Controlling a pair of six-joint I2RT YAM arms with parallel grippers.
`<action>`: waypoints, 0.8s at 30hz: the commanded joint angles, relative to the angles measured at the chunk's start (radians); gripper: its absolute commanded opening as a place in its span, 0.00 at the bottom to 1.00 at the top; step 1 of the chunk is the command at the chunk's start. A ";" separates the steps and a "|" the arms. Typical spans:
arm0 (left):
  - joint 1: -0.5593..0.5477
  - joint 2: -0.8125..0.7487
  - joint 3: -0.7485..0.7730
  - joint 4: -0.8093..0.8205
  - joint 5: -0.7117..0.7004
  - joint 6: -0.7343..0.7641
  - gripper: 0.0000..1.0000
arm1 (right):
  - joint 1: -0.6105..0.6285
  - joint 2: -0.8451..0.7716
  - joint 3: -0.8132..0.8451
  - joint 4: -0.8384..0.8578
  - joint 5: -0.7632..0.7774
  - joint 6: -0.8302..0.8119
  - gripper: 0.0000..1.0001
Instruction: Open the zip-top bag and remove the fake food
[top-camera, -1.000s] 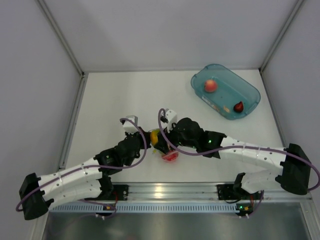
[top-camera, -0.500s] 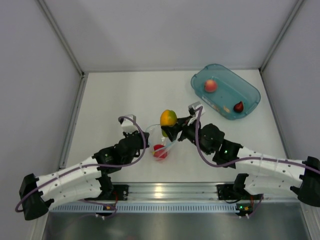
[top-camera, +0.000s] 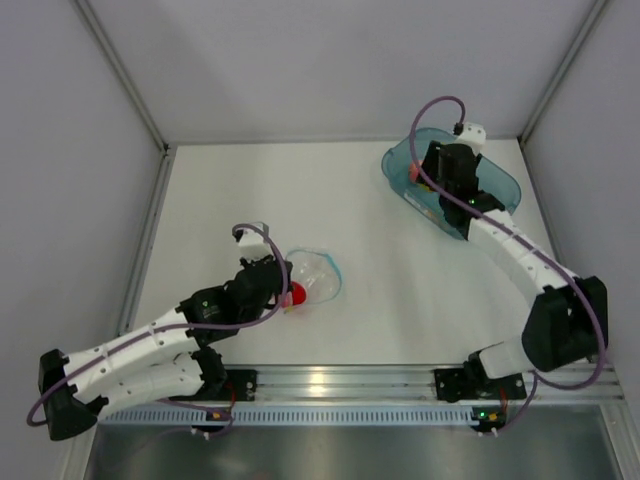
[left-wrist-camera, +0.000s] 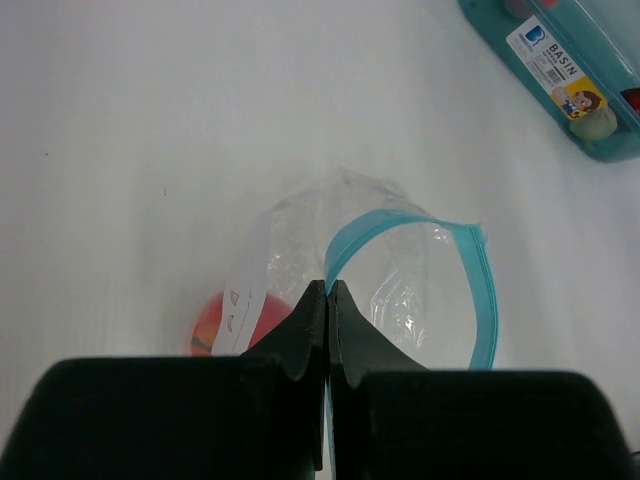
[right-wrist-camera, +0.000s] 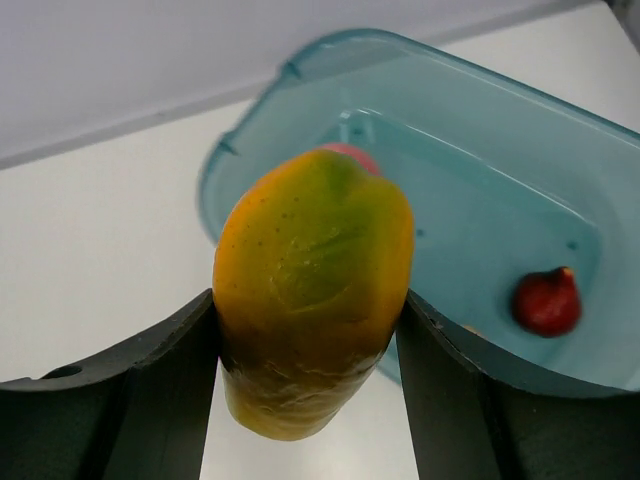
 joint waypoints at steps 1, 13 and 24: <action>0.003 -0.016 0.071 -0.052 0.017 0.004 0.00 | -0.137 0.126 0.139 -0.147 -0.014 -0.036 0.15; 0.002 0.044 0.137 -0.067 0.117 -0.007 0.00 | -0.317 0.559 0.525 -0.428 -0.078 -0.070 0.71; 0.003 0.112 0.183 -0.064 0.091 -0.070 0.00 | -0.321 0.372 0.459 -0.434 -0.230 -0.014 1.00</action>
